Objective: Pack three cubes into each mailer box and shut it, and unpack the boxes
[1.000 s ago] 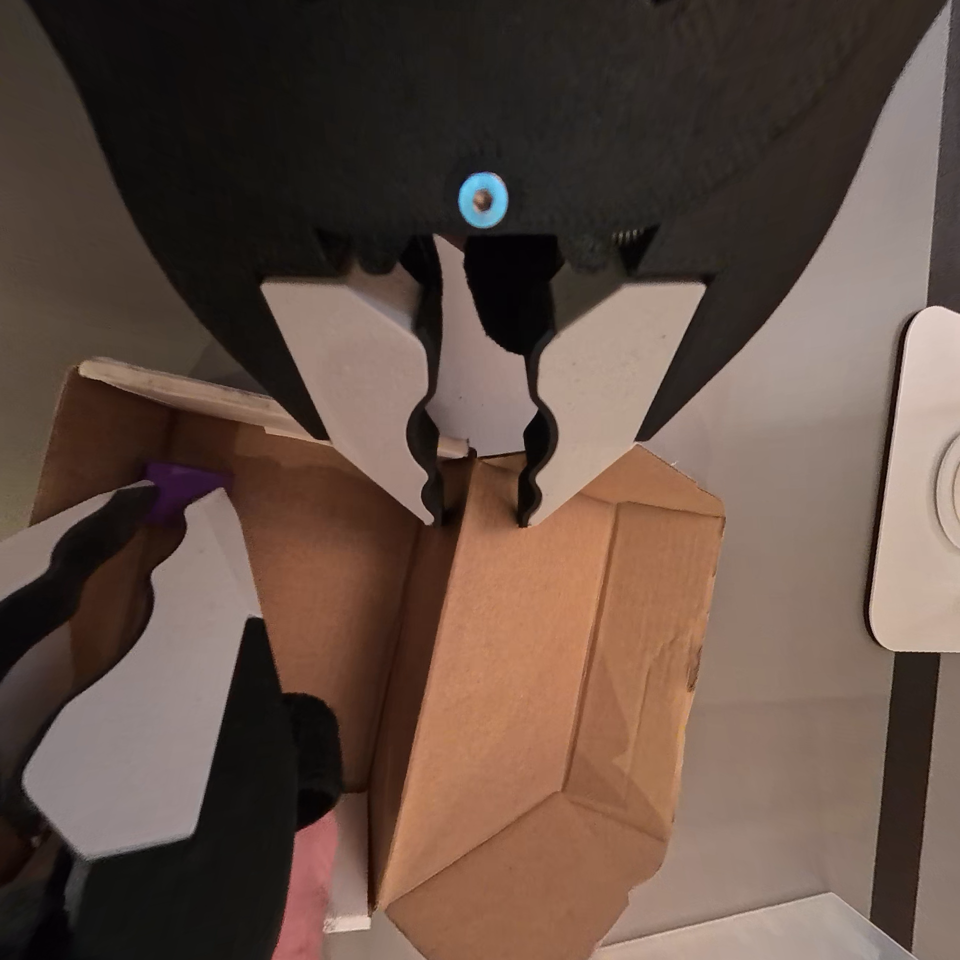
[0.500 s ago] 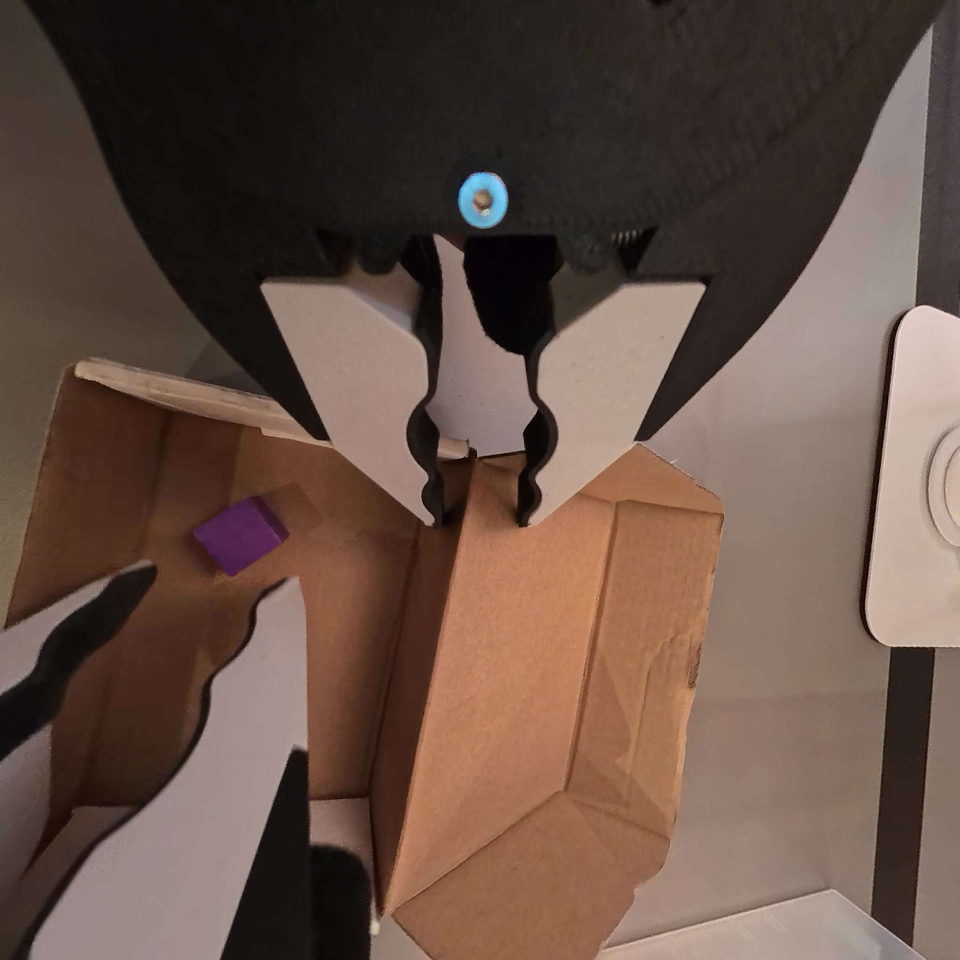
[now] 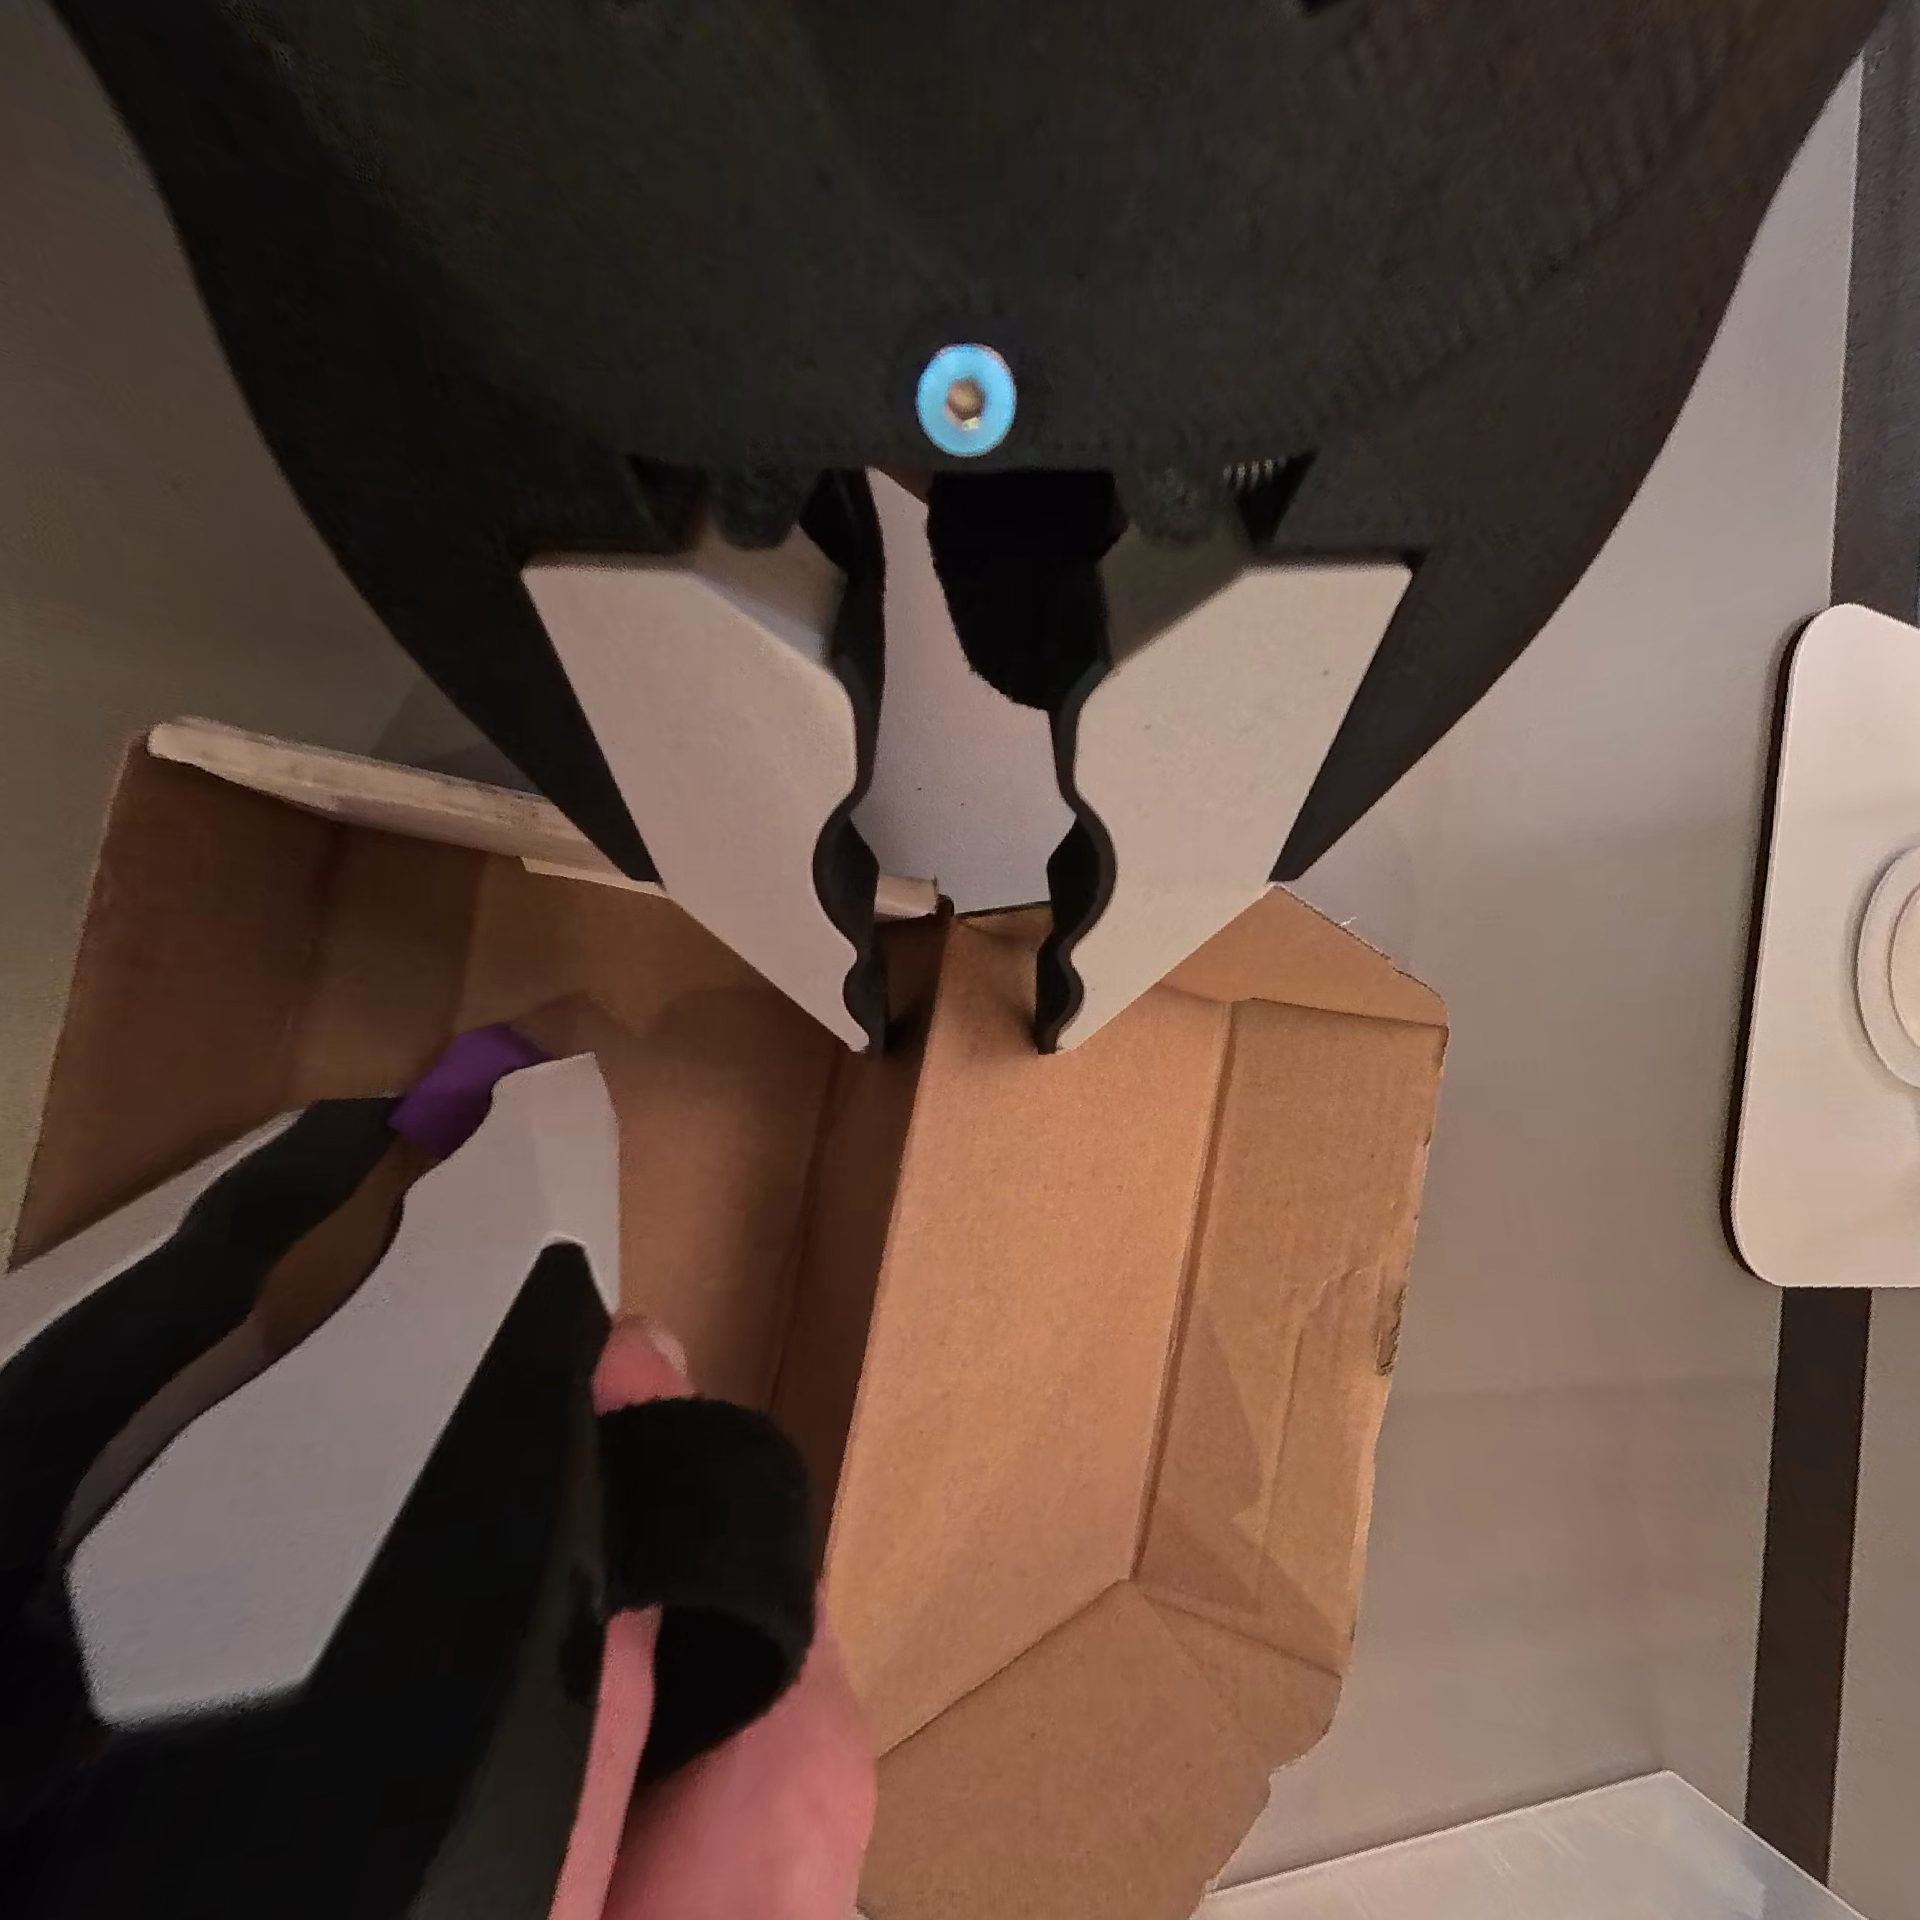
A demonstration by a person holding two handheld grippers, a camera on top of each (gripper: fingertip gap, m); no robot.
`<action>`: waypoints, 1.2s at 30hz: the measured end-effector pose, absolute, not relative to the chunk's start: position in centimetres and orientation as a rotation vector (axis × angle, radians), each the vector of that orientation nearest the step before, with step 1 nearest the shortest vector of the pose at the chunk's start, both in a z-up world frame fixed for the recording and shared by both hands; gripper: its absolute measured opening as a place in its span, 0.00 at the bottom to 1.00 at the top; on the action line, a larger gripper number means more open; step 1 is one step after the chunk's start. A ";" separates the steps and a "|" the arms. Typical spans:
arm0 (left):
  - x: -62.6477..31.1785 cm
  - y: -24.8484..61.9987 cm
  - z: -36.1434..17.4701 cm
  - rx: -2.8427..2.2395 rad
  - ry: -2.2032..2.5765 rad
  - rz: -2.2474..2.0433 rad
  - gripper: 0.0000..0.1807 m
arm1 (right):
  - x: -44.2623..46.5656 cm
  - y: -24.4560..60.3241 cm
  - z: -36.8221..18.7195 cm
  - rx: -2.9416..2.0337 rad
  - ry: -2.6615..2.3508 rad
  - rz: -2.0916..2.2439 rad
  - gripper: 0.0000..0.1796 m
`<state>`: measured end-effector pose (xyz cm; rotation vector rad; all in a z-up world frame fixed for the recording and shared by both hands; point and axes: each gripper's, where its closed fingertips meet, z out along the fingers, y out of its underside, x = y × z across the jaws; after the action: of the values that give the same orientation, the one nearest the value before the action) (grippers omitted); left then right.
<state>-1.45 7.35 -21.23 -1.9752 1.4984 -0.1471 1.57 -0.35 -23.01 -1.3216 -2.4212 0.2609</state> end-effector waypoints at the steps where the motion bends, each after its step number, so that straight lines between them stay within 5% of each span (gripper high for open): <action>1: -1.4 7.4 -21.2 -1.975 1.499 -0.147 0.15 | 1.7 -0.3 -23.0 -1.297 -2.442 0.242 0.15; 17: -1.5 7.4 -21.2 -1.973 1.504 -0.145 0.15 | 2.5 0.4 -23.5 -1.056 -2.621 0.165 0.12; 23: -1.5 7.4 -21.2 -1.972 1.505 -0.145 0.15 | 4.0 1.5 -18.8 -1.166 -2.410 0.276 0.12; 30: -1.5 7.4 -21.2 -1.973 1.505 -0.143 0.15 | 16.0 12.5 -11.2 -1.499 -2.065 -0.051 0.12; 36: -1.5 7.4 -21.2 -1.975 1.506 -0.140 0.15 | 28.3 20.9 -13.7 -1.962 -1.903 -0.318 0.12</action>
<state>-1.46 7.39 -21.22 -1.9750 1.5057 -0.1395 28.32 20.91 -13.72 -1.9622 -1.9033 -0.3184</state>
